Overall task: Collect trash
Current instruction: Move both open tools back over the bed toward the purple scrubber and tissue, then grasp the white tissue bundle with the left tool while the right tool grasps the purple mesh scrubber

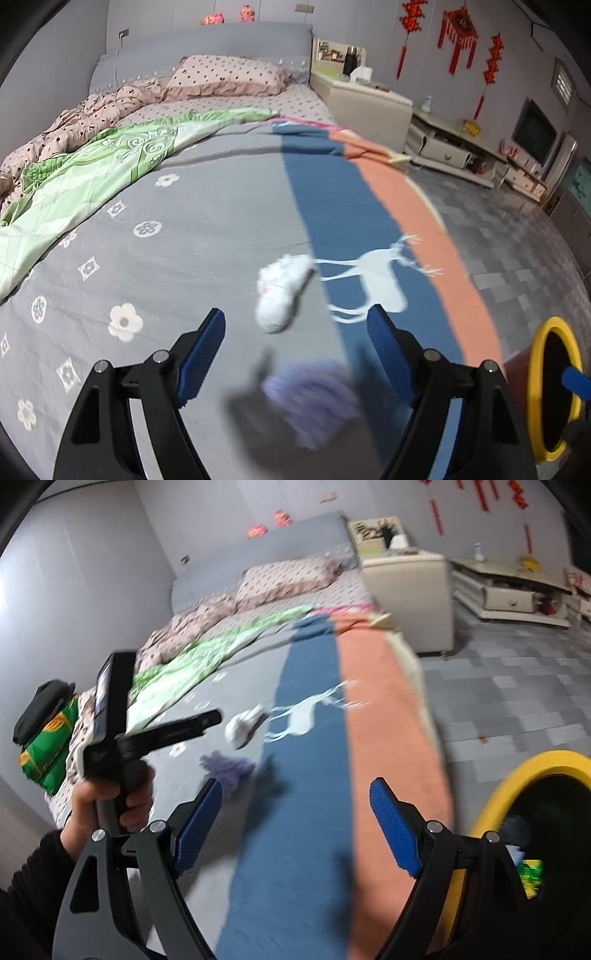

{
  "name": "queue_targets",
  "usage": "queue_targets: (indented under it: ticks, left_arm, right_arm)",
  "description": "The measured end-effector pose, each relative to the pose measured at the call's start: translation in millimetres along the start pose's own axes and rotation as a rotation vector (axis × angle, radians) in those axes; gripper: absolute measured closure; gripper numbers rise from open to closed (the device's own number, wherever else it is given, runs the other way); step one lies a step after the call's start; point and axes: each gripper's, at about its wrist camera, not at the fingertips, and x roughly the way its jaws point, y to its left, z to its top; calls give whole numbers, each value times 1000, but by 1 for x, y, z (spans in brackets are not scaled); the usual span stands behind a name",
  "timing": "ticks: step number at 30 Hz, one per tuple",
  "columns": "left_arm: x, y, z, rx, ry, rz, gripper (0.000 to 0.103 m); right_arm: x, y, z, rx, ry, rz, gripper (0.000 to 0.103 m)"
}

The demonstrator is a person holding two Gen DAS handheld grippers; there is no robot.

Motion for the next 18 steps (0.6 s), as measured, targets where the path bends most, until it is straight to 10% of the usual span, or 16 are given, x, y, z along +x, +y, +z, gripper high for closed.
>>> queue_targets:
  ticks: [18]
  left_arm:
    - [89, 25, 12, 89, 100, -61, 28]
  right_arm:
    - [147, 73, -9, -141, 172, 60, 25]
